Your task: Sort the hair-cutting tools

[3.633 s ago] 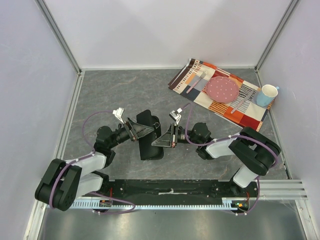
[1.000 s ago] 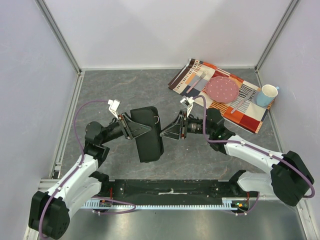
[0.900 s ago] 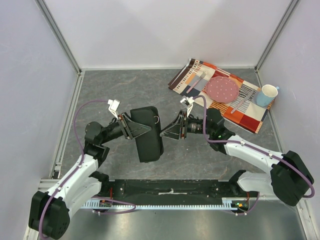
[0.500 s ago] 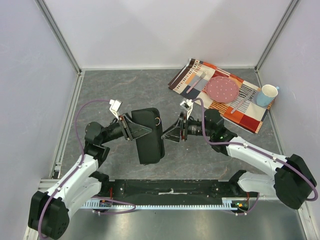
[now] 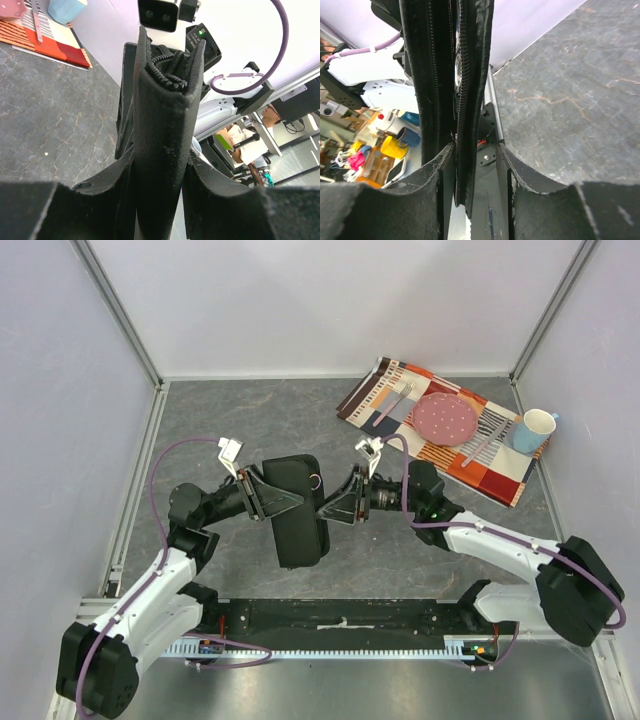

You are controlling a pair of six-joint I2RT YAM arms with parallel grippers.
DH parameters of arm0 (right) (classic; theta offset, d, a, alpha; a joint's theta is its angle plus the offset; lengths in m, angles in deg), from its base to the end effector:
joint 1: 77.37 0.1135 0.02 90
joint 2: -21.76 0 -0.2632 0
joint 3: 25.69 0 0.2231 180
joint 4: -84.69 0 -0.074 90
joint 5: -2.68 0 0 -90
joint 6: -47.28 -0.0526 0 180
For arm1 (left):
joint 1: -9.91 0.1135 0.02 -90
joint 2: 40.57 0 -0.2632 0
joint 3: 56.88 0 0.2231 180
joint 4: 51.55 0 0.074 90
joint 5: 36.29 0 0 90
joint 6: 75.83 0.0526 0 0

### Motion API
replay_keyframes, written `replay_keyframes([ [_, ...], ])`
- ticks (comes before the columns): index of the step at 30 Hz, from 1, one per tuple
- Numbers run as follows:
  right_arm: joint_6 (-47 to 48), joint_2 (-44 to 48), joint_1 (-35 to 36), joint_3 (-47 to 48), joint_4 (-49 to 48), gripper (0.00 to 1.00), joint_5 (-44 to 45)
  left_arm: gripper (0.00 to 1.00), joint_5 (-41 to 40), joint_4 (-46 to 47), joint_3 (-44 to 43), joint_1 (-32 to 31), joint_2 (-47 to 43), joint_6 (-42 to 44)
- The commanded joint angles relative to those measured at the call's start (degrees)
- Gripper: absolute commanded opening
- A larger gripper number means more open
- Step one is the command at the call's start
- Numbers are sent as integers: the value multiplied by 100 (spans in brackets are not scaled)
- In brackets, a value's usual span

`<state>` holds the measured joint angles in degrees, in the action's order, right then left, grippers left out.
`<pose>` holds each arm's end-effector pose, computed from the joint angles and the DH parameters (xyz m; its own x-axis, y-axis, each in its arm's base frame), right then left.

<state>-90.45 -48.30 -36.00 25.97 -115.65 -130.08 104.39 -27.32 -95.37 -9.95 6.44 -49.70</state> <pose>0.1674 0.1950 0.2943 -0.7188 0.0909 -0.6892 -0.6877 0.0524 0.7241 0.1409 -0.0942 0.3020 -0.7100 -0.3484 -0.6120 0.6319 0.0685 -0.7720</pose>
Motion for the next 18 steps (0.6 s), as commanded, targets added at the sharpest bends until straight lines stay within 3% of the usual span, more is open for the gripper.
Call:
replay_keyframes([
  [1, -404, -271, 249, -2, -1002, 40, -163, 37, 56, 508, -277, -9, -16, -265],
  [5, -352, -420, 416, 42, -1020, 1, -57, 38, 56, 517, -294, -9, -24, -292],
  [10, -54, -359, 539, 270, -617, 0, 136, 43, 48, 307, -338, -9, -77, -266],
  [11, 78, -368, 592, 314, -450, 0, 180, 53, 83, 288, -347, -27, -60, -222],
  [13, 140, -403, 618, 419, -387, 0, 181, 60, 153, 314, -365, -44, -34, -213],
  [15, 141, -499, 654, 507, -413, 0, 155, 77, 206, 367, -365, -106, -25, -204],
  [18, 97, -622, 689, 578, -492, 0, 128, 85, 276, 420, -417, -176, -16, -169],
])
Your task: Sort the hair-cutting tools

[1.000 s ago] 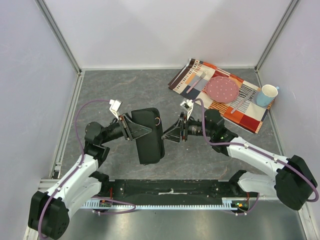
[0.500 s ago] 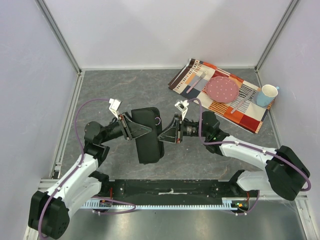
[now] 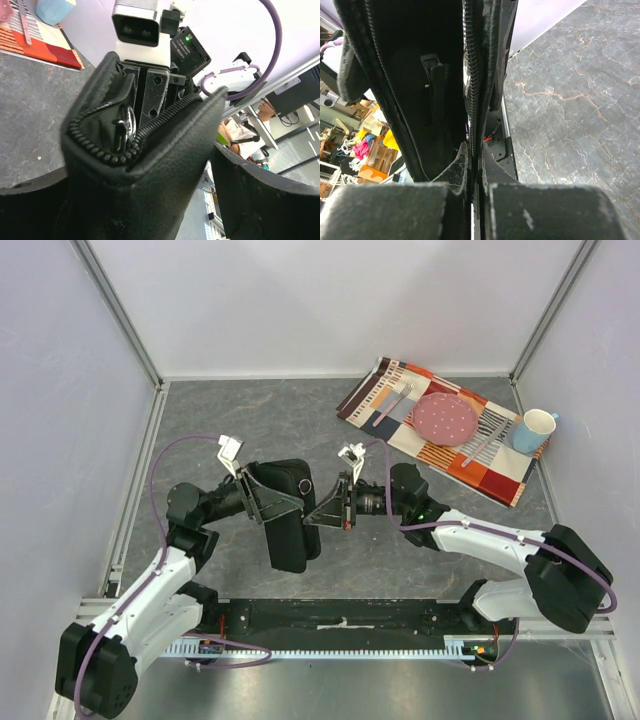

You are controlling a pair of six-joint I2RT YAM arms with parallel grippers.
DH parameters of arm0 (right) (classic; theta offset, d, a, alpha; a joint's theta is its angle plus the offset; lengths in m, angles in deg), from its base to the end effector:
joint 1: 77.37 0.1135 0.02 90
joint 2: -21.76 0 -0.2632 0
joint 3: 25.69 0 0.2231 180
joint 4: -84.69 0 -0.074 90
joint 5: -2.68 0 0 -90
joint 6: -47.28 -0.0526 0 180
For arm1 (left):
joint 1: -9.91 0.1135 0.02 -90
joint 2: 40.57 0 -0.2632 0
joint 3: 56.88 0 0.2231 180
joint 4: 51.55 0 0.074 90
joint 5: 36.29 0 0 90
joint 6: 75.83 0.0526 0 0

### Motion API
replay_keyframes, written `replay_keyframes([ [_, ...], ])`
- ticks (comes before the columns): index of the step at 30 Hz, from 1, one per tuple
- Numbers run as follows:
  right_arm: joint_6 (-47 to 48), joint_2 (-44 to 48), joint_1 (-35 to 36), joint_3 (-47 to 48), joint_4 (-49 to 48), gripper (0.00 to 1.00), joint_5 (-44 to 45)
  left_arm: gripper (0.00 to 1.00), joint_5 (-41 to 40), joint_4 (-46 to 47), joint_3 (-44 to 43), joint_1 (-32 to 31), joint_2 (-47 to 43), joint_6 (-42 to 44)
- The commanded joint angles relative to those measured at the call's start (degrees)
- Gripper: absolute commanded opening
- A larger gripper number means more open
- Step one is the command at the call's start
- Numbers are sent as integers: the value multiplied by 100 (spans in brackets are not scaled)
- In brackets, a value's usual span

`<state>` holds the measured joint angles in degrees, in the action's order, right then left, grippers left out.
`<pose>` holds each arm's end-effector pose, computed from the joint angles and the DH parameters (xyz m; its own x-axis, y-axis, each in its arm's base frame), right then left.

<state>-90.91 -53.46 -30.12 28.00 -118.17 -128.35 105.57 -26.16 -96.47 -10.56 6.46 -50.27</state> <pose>0.1607 0.2247 0.2888 -0.7344 0.0338 -0.6778 -0.6780 0.0074 0.7350 0.1384 -0.0958 0.3100 -0.7026 -0.3324 -0.6291 0.6561 0.0395 -0.7536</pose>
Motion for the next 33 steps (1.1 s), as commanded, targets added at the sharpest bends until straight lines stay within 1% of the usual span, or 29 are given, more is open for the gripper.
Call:
replay_keyframes([
  [1, 125, -133, 101, 392, -276, 0, -53, 86, 176, 304, -317, -133, -18, -103],
  [6, 72, -247, 153, 550, -364, 0, -106, 85, 158, 356, -265, -177, 35, -130],
  [13, 64, -440, 259, 797, -364, 0, -80, 83, -79, 401, -238, -361, 158, -68],
  [16, 72, -485, 320, 885, -347, 0, -80, 79, -132, 366, -247, -396, 184, -33],
  [19, 90, -459, 321, 902, -303, 0, -80, 59, -97, 243, -264, -396, 167, 46],
  [20, 107, -450, 321, 911, -268, 0, -71, 43, -88, 208, -273, -396, 175, 81],
  [21, 134, -441, 321, 920, -233, 0, -62, 37, -79, 181, -282, -396, 167, 99],
  [22, 151, -415, 321, 929, -198, 0, -71, 27, -79, 129, -282, -396, 167, 142],
  [23, 186, -397, 329, 937, -162, 0, -71, 24, -88, 120, -291, -396, 167, 143],
  [27, 257, -371, 329, 999, -22, 0, -124, 18, -79, 128, -308, -396, 167, 187],
  [28, 283, -353, 321, 1008, 57, 0, -141, 12, -79, 137, -317, -396, 167, 187],
  [29, 309, -336, 321, 1017, 110, 0, -141, 9, -70, 137, -334, -396, 175, 187],
  [30, 405, -318, 329, 1017, 171, 0, -141, 4, -79, 137, -352, -396, 184, 187],
  [31, 450, -283, 321, 1025, 355, 2, -141, 2, -88, 128, -370, -396, 202, 178],
  [33, 642, -178, 312, 1052, 671, 12, -107, 2, -88, 137, -396, -396, 211, 195],
])
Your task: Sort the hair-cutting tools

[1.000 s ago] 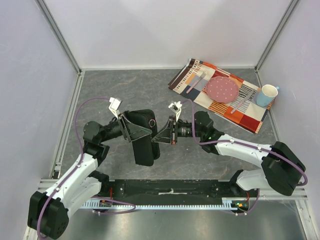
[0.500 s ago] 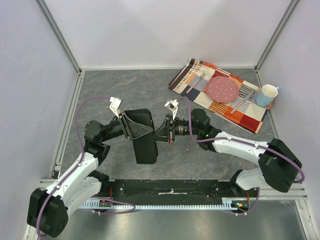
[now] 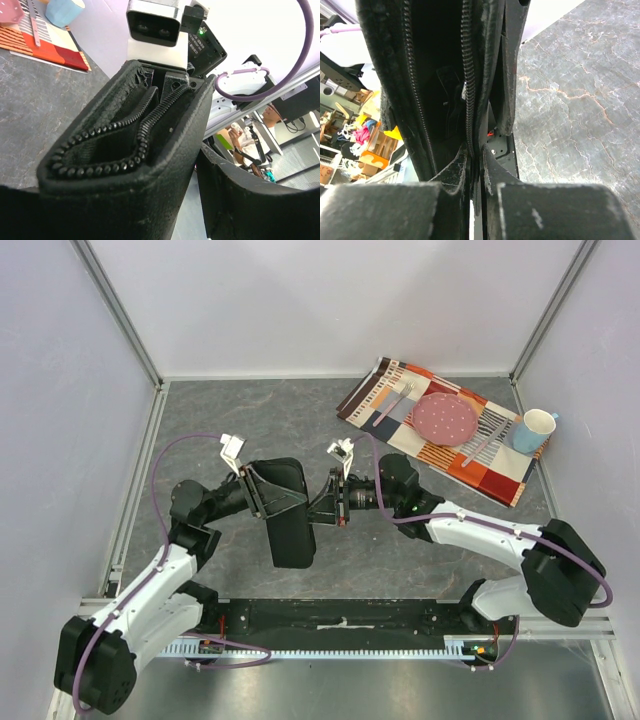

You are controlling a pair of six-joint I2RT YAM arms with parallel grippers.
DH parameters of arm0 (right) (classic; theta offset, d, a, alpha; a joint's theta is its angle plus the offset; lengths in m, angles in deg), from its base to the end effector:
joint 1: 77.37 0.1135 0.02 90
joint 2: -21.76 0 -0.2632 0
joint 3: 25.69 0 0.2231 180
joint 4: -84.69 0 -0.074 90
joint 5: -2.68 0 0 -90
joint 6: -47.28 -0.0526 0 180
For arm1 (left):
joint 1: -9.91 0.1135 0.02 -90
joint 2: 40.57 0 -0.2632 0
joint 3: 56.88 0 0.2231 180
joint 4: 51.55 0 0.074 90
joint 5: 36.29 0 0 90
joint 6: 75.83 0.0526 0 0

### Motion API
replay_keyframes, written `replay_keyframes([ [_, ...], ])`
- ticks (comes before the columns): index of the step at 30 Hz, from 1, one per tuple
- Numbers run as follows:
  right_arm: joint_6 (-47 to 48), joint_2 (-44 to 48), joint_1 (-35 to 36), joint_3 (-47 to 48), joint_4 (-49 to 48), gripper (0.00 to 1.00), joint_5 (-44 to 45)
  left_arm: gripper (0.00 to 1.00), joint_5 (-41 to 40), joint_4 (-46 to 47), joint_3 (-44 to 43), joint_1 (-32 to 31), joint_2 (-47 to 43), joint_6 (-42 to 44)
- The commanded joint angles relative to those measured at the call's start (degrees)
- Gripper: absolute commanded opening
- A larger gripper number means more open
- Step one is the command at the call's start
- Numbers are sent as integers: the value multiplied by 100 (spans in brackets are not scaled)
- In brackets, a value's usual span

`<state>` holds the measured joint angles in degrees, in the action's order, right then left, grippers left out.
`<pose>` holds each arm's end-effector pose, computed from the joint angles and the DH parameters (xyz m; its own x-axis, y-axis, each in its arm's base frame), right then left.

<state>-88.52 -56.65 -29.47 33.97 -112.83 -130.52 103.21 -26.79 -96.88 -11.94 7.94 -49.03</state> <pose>0.1682 0.2398 0.2972 -0.7267 -0.0248 -0.6865 -0.6866 -0.0019 0.7270 0.1430 -0.1004 0.3079 -0.7034 -0.3425 -0.6228 0.6463 0.0563 -0.7610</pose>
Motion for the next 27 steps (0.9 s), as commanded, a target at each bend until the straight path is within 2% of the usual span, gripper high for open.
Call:
replay_keyframes([
  [1, 484, 185, 229, 446, 235, 14, 154, 2, 131, 200, -363, -259, 62, 71],
  [3, 694, 361, 220, 411, 551, 22, 241, 2, 113, 200, -372, -259, 45, 97],
  [8, 845, 564, 132, 350, 842, 29, 365, 2, -36, 139, -363, -259, 9, 115],
  [10, 897, 643, 80, 341, 948, 36, 365, 2, -124, 43, -398, -267, -26, 124],
  [16, 1240, 1038, -210, 288, 1606, 39, 496, 2, -370, -862, -644, -259, -202, 580],
  [22, 1618, 1521, -606, 112, 2283, 48, 655, 2, -476, -1030, -688, -259, -228, 668],
  [27, 1917, 1768, -633, 77, 2898, 51, 971, 2, -887, -1750, -864, -259, -211, 888],
])
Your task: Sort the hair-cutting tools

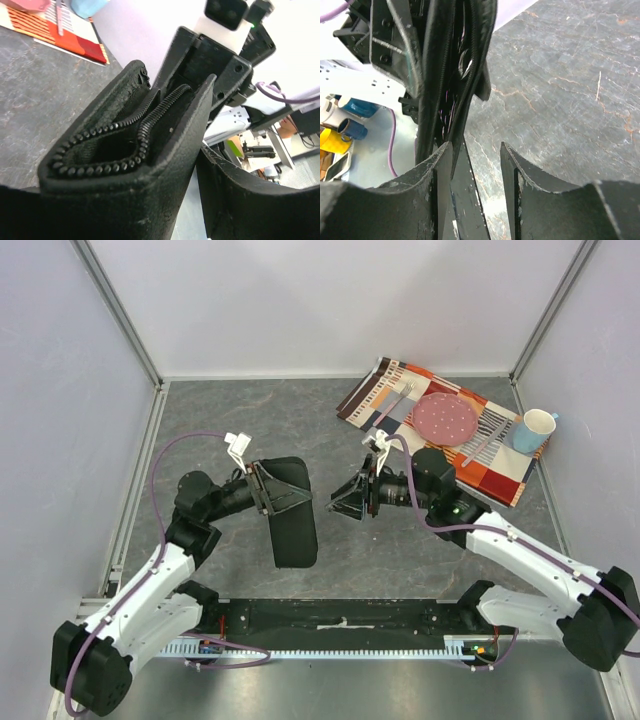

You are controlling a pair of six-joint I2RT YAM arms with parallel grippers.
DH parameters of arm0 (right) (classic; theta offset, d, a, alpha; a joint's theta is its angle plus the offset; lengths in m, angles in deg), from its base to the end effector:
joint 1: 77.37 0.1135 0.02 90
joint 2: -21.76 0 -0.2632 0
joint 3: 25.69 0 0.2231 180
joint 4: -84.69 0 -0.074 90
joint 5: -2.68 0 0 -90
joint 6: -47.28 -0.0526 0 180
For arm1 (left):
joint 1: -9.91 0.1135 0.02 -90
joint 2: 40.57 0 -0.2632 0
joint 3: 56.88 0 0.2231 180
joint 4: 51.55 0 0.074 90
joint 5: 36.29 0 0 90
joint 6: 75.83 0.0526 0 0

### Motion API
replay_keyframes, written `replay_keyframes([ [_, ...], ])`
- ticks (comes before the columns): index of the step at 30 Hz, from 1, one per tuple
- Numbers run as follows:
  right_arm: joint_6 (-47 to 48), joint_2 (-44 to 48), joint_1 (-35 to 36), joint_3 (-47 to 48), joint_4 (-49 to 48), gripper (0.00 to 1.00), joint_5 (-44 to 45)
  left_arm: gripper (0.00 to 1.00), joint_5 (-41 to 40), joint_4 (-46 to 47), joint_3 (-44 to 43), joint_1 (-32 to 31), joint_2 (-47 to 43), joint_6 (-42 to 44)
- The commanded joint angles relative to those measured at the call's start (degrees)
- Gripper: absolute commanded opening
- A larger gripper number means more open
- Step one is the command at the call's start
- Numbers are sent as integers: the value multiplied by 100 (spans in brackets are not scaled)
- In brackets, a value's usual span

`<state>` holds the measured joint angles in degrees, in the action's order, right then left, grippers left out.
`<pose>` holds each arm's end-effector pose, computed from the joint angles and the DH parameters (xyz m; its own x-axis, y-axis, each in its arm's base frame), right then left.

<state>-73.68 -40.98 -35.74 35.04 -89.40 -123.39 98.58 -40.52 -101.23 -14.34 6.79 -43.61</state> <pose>0.1572 0.1811 0.3236 -0.5888 0.0330 -0.8076 -0.7813 0.2330 0.5791 0.1440 -0.1056 0.3109 -0.7173 -0.3345 -0.6112 0.6024 0.1431 -0.7853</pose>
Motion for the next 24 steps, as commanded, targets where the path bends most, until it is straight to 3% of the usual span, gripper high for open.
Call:
replay_keyframes([
  [1, 485, 201, -5, -21, 608, 51, 268, 2, -504, -500, -499, -18, -86, 372],
  [7, 188, 280, 12, -275, 425, 51, 65, 2, -1259, -1344, -911, -18, 177, 522],
  [11, -15, 386, 170, -531, 450, 52, 634, 2, -1769, -2073, -1351, -18, 546, 531],
  [18, -243, -264, 1416, -364, 364, 51, 1822, 2, -2929, -3322, -1985, -27, 933, 610],
  [24, -551, -801, 1752, -180, 117, 52, 2262, 2, -3483, -3990, -2363, -27, 1021, 838],
])
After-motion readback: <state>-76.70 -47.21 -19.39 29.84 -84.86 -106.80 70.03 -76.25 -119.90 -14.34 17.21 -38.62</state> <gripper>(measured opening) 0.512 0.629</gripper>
